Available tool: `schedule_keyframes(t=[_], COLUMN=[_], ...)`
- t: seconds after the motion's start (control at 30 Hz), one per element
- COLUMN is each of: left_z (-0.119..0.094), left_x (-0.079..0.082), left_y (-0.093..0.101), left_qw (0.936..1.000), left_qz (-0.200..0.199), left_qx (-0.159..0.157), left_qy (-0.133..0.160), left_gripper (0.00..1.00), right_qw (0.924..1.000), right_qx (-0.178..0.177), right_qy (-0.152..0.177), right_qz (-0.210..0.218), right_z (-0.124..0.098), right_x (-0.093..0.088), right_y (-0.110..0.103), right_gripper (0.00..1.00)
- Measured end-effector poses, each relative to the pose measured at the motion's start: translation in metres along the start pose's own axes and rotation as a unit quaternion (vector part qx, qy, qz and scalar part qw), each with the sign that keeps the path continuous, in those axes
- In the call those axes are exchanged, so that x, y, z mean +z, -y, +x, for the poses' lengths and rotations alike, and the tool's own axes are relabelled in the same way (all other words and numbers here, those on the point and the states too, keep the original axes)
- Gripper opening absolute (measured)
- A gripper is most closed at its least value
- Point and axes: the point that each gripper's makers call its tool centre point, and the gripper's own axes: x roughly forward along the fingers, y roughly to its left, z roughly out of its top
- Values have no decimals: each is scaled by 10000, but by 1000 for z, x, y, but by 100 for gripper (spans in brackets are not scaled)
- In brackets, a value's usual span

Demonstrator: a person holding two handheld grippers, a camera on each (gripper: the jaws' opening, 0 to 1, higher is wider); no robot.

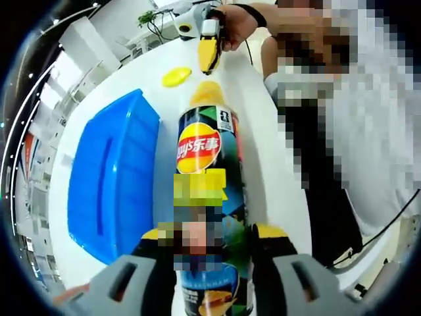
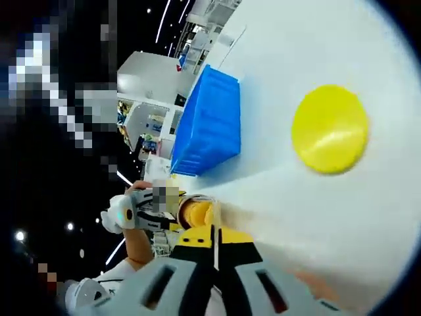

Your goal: Open the lid of the chip container on the table, take out the chips, place them into the box in front of the container, and close the lid

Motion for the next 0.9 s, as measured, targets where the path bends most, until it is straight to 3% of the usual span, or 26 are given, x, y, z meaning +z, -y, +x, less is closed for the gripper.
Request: schedule_keyframes(t=[0.2, 0.47, 0.57, 0.6, 0.67, 0.7, 0.83, 0.9], left_z=[0, 1, 1, 2, 1, 1, 1, 1], left_x=[-1, 0, 0, -1, 0, 1, 2, 1], left_y=[-1, 0, -1, -1, -1, 0, 2, 0], left_qw=[10000, 10000, 10000, 10000, 10000, 10000, 10000, 10000], left_qz=[-2, -16, -36, -32, -47, -55, -56, -57], left_qx=[8, -4, -21, -25, -31, -39, -49, -52], left_qy=[28, 11, -11, -15, -16, -11, -6, -6], left_gripper=[45, 45, 46, 46, 46, 46, 46, 46], right_qw=[9999, 9913, 9846, 9833, 9721, 9636, 9428, 9260], right_qx=[-78, -157, -88, -51, -209, -323, -589, -946], right_qy=[2, 268, 587, 615, 796, 657, -50, 68], right_qz=[-106, -1283, -1647, -1711, -2196, -2571, -3282, -3654], right_z=[-1, -5, -18, -23, -32, -31, -15, -9], right_x=[2, 5, 20, 23, 33, 28, 7, 17], right_y=[1, -3, -12, -17, -28, -35, -47, -42], right_gripper=[2, 4, 17, 14, 12, 12, 12, 11])
